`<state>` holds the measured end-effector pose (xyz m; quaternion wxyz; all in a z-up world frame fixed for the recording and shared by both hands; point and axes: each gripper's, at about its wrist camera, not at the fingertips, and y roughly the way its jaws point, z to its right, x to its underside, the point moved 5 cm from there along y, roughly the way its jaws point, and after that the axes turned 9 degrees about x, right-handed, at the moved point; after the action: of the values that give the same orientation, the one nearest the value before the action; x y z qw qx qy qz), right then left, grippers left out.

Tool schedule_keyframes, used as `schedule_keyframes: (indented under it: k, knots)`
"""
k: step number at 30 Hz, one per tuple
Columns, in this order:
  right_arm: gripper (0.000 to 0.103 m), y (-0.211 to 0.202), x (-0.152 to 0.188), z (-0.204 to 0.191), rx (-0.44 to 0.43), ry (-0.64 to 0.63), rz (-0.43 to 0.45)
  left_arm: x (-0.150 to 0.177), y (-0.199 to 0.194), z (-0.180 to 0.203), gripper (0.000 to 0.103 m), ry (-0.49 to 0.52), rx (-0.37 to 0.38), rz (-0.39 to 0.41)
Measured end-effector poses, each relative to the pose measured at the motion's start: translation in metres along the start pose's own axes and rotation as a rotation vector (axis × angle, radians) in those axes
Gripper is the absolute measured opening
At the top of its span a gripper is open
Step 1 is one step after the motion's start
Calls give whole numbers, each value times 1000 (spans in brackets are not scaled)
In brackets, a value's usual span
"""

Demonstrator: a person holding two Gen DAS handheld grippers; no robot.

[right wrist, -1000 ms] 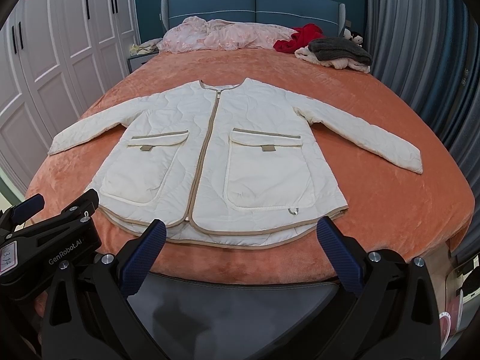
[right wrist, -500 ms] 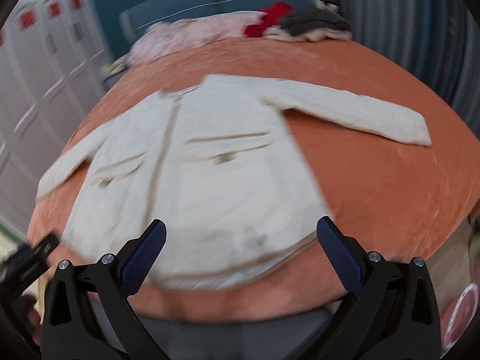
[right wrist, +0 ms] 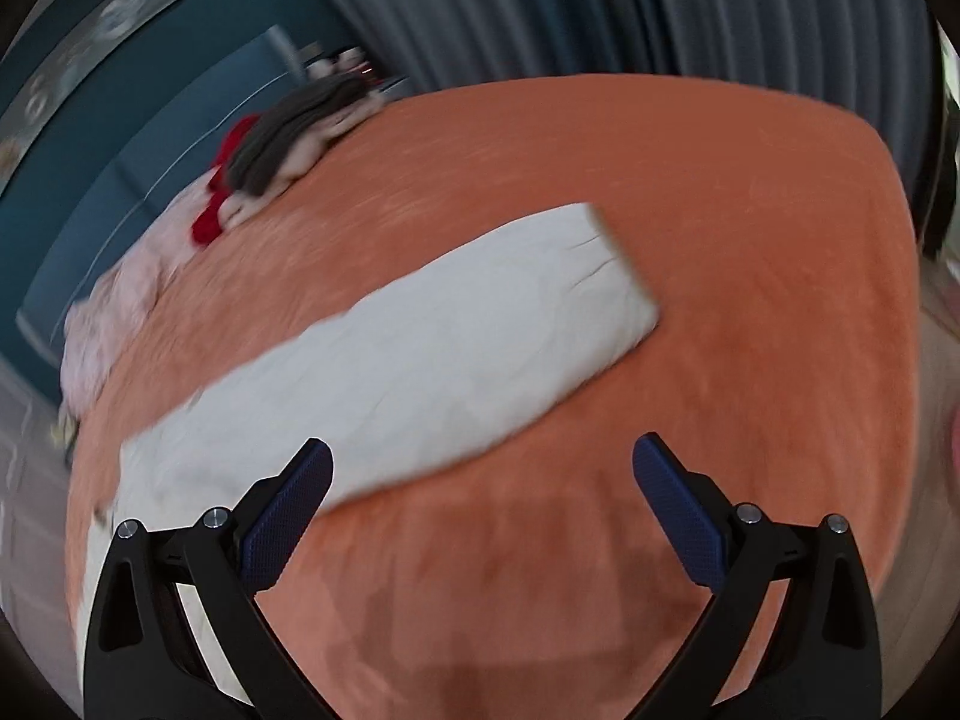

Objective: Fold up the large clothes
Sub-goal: 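Grasp a jacket sleeve cuff with the right gripper and lift it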

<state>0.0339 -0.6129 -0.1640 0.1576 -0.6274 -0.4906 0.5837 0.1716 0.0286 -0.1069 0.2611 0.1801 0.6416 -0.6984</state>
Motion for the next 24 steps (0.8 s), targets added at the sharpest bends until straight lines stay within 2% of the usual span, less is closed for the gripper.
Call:
schedule_keyframes:
  k: [3,6,8,9,10,11,13,17,19,20,22,24]
  knots:
    - [98,25,-15,13,22,62,-1,-5,10,-7,90,4,-39,-17]
    - [84,48,-22,19,21,106,-25,-9,22,-15,91,10,-67,-49]
    - [60,58,-20,23,-1,149,-57,-10,28,-21,91,6,-102,-55]
    - [54,65,-20,23,-13,178,-73,-11,30,-24,91,3,-112,-58]
    - [43,67,-21,21,-10,194,-74,-11,32,-27,91,-2,-116,-61]
    - [24,69,-24,19,-12,196,-68,-12,33,-30,91,-6,-116,-61]
    - [14,64,-31,3,-41,177,-50,-14,36,-33,91,-8,-122,-63]
    - [10,20,-49,-57,-152,63,56,-18,40,-37,91,-5,-118,-62]
    - [10,-15,-51,-111,-264,-31,103,-19,43,-40,91,-13,-108,-65]
    - [10,-36,-47,-147,-335,-98,126,-19,44,-40,91,-17,-106,-68]
    - [10,-65,-34,-200,-414,-212,161,-19,46,-43,91,-31,-99,-69]
    - [10,-91,-7,-260,-517,-330,161,-19,46,-46,91,-44,-92,-67]
